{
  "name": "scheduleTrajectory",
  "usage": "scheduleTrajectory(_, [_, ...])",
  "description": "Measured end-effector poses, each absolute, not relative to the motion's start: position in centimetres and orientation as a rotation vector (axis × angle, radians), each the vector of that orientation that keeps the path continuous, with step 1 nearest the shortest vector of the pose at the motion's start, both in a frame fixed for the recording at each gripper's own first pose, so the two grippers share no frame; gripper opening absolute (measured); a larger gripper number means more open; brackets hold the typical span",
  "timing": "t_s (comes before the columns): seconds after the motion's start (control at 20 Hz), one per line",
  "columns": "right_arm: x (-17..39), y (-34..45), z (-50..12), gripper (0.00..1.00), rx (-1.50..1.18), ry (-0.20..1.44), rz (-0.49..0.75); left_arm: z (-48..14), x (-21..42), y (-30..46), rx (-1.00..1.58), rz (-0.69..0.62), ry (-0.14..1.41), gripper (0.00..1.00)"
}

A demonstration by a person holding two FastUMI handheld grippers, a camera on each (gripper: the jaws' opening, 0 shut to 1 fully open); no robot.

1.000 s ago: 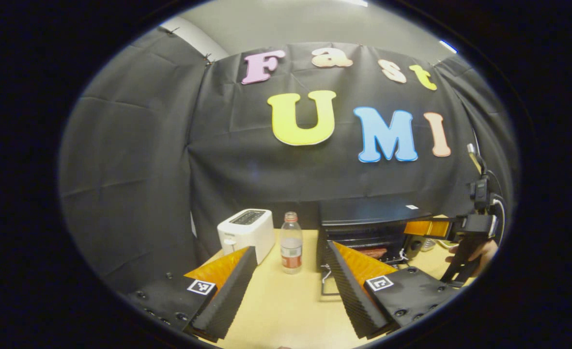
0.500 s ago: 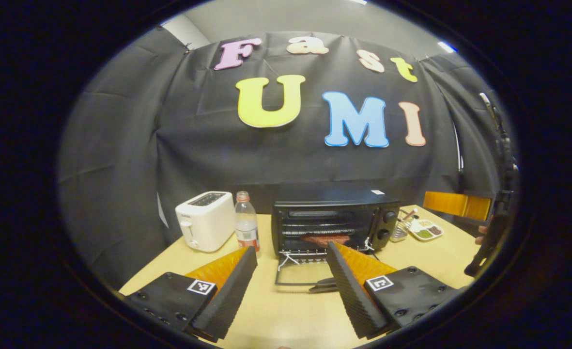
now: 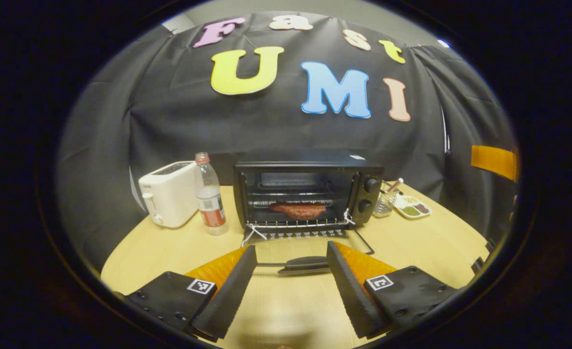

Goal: Open the electric oven with the left hand, put the food in, and close the electric oven.

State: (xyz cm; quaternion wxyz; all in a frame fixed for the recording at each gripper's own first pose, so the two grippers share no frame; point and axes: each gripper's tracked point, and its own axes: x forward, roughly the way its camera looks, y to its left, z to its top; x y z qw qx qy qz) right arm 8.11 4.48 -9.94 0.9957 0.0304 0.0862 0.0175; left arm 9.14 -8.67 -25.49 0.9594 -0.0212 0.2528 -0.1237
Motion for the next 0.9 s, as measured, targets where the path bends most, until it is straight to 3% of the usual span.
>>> scheduleTrajectory(0.4, [6.1, 2.1, -9.1, 0.98, 0.02, 0.172, -0.033, -32.0, 9.0, -12.5, -0.028, -0.303, 0.687, 0.98])
scheduleTrajectory(0.9, [4.9, 0.4, -10.0, 0.98, 0.036, 0.233, -0.086, -37.6, 9.7, -13.1, -0.013, -0.267, 0.858, 0.98])
